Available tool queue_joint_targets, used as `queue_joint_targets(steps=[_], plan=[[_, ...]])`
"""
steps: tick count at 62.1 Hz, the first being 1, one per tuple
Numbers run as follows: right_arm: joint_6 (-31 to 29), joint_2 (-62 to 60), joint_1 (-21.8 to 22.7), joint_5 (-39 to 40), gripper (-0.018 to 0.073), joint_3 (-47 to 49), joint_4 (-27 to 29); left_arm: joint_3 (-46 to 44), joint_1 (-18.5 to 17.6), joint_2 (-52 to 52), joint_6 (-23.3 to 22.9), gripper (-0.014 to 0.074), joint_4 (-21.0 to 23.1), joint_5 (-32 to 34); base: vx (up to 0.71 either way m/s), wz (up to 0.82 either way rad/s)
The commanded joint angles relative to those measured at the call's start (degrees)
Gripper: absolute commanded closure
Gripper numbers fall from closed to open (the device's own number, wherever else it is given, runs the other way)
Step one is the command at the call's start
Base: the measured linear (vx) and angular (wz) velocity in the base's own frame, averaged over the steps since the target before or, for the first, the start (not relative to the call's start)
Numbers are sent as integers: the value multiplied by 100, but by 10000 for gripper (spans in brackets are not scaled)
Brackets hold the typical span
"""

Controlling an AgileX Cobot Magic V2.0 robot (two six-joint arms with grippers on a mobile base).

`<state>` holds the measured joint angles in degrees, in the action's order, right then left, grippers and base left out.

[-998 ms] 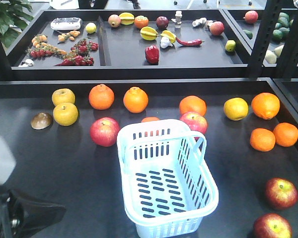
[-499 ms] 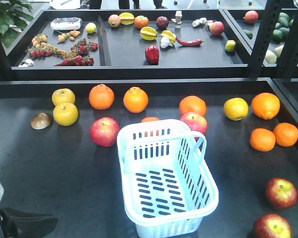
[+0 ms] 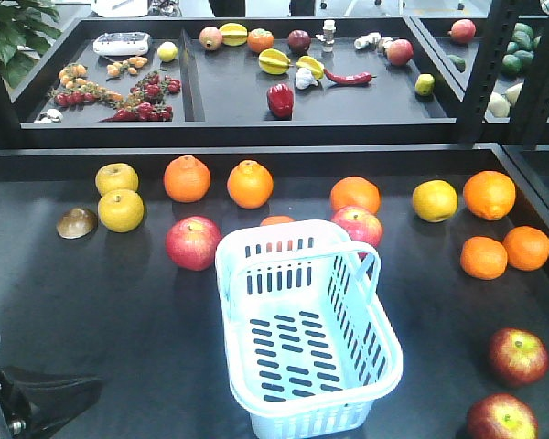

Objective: Pick three apples into basket with both arms
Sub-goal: 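Open the left gripper, release the basket handle and withdraw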

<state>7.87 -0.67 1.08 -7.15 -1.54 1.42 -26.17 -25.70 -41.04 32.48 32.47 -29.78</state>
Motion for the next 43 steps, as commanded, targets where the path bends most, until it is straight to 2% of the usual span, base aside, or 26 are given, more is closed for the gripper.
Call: queue_joint_targets(steps=[1,7,13,23,34,38,43], plan=[[399,-64,23,762,564,-75,808,-137,-18,13,-57,602,120,284,0,0],[1173,-64,23,1036,564,-75,2076,-137,-18,13,-63,602,138,222,0,0],[1430,-64,23,1126,564,-75,3103,-137,-18,13,-63,602,226,150,0,0],[1393,-64,23,1199,564,-75,4041,-137,-18,13,-57,602,436,31,0,0],[1218,-64,23,877,564,-54,4183,-137,-18,13,-57,602,441,58,0,0],[809,-64,17,640,564,98,3885,-137,-18,13,-57,602,434,51,0,0],[95,14,17,-82,564,549,3460,-137,-18,13,-57,602,428,39,0,0]])
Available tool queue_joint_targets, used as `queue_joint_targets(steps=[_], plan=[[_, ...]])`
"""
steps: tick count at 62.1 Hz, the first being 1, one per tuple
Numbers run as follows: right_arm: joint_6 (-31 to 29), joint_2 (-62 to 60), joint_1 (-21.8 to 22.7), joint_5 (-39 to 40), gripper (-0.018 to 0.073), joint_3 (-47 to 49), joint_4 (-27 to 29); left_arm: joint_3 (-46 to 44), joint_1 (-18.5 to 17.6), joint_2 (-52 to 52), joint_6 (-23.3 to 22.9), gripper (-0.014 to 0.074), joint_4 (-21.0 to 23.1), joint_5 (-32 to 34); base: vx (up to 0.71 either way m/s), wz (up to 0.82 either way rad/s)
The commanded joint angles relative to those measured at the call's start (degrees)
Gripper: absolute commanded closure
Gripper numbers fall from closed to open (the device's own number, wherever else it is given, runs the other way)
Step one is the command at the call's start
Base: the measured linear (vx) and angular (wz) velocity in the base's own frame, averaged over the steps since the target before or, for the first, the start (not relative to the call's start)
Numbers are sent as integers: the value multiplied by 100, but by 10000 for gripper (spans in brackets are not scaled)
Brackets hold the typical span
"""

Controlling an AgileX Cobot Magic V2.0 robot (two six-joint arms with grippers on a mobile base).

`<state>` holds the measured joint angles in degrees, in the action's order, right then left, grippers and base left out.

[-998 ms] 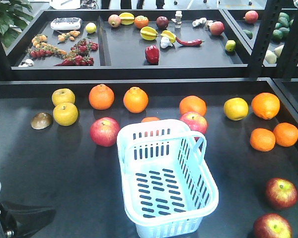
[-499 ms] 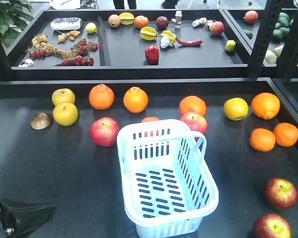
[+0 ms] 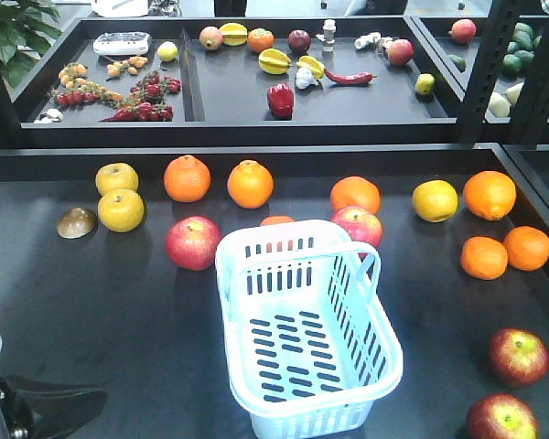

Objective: Pick three apples into basket with both arms
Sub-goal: 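Open the left gripper, release the basket handle and withdraw, then move the right gripper down onto a red apple and close it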

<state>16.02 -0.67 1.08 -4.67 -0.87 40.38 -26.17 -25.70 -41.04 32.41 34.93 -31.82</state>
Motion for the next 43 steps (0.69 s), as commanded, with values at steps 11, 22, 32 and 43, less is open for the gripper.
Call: queue_joint_targets(steps=[11,22,32,43], plan=[[-2083,1038,23,-1986,561,2174,-1541,-137,-18,13,-51,602,183,253,0,0],[-2357,2745,23,-3628,533,3871,-3113,-137,-18,13,-51,602,183,263,0,0],[-2357,3812,23,-4216,512,4412,-3805,-137,-18,13,-51,602,183,267,0,0],[-2510,4471,23,-4233,485,4405,-3682,-137,-18,13,-51,602,183,243,0,0]])
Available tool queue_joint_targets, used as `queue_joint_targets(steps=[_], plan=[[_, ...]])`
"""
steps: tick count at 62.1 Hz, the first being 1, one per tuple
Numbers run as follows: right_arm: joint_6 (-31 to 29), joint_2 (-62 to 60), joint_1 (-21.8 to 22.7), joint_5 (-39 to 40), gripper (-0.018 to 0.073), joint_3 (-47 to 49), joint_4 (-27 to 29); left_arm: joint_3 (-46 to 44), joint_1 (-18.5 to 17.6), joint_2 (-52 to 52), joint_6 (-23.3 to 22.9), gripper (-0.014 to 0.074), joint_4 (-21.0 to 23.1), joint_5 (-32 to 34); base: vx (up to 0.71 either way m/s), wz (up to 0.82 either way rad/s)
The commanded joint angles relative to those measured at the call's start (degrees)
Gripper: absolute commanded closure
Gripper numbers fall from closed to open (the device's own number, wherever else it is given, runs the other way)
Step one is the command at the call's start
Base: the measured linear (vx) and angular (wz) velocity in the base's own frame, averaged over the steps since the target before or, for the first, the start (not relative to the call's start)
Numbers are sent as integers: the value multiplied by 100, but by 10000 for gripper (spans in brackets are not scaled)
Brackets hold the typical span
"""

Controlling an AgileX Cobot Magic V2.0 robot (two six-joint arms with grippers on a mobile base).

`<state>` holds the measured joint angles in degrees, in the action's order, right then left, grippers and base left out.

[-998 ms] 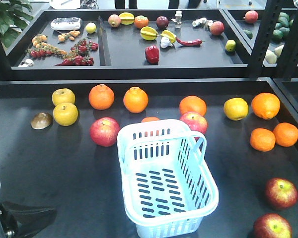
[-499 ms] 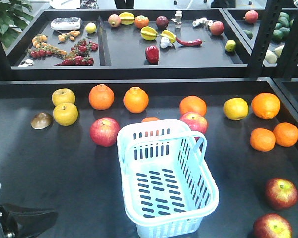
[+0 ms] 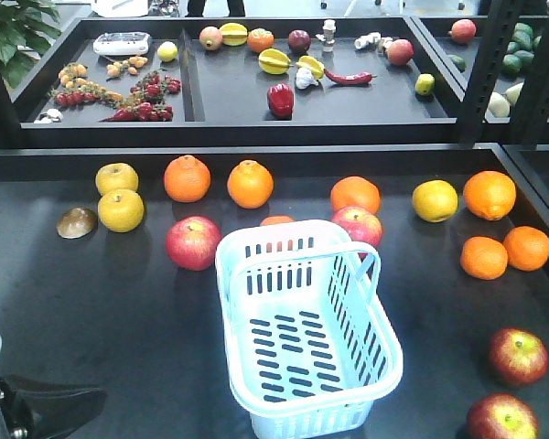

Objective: Pick three apples into basket with both arms
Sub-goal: 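Move the right gripper down onto a red apple and close it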

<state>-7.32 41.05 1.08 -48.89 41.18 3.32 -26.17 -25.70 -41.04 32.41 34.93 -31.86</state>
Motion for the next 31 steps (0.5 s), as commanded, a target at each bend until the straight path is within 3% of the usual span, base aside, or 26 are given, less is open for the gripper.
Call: queue_joint_targets(steps=[1,10,22,25,31], plan=[[-226,366,23,140,476,201,24,-137,-18,13,-51,602,183,247,0,0],[-507,1152,23,-32,279,206,13,-137,-18,13,-51,602,183,247,0,0],[-356,2376,23,-150,-113,264,-177,-137,-18,13,-51,602,183,383,0,0],[-356,2599,23,-182,-165,257,-177,-137,-18,13,-51,602,183,426,0,0],[-315,2975,23,-212,-167,257,-59,-137,-18,13,-51,602,183,433,0,0]])
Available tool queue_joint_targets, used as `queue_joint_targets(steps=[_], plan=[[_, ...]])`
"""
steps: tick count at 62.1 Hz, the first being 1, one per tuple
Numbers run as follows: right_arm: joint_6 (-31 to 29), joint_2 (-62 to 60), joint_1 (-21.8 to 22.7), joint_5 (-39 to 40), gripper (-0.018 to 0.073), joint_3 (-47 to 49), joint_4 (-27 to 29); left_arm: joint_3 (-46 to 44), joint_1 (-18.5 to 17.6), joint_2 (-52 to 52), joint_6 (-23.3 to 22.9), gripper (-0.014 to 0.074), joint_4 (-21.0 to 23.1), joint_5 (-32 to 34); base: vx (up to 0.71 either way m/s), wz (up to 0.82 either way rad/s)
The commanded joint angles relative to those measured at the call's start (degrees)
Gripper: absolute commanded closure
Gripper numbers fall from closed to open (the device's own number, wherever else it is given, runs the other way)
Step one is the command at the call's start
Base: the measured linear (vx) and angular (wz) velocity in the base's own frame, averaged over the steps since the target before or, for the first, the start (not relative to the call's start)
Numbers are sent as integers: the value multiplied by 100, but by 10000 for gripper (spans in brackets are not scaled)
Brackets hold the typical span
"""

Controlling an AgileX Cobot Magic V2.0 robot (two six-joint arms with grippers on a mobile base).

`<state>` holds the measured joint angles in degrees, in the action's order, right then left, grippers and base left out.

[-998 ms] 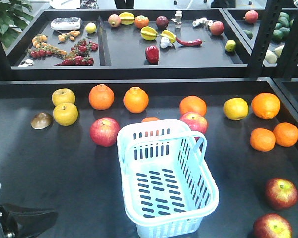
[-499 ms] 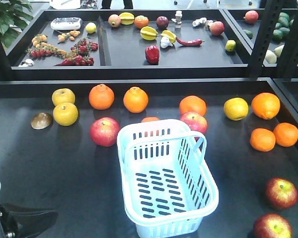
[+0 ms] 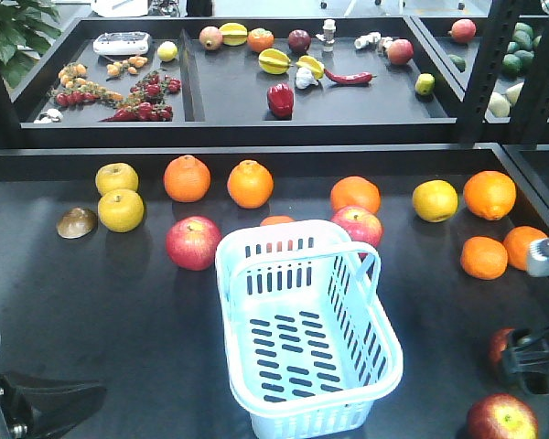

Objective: Pick three apples into basket with both arms
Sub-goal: 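Move the right gripper down onto a red apple and close it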

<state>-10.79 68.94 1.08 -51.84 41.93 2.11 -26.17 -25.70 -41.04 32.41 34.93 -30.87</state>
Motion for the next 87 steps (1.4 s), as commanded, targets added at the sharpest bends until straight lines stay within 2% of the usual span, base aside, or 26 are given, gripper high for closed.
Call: queue_joint_targets(steps=[1,11,28,45,87], plan=[[51,229,23,82,-165,182,83,-137,-18,13,-51,602,183,329,0,0],[313,713,23,182,-145,388,45,-137,-18,13,-51,602,183,316,0,0],[608,1895,23,-648,-127,1197,-27,-137,-18,13,-51,602,183,317,0,0],[901,2620,23,-578,-111,1162,-211,-137,-18,13,-51,602,183,218,0,0],[983,3687,23,-255,-89,1162,-340,-137,-18,13,-51,602,183,133,0,0]])
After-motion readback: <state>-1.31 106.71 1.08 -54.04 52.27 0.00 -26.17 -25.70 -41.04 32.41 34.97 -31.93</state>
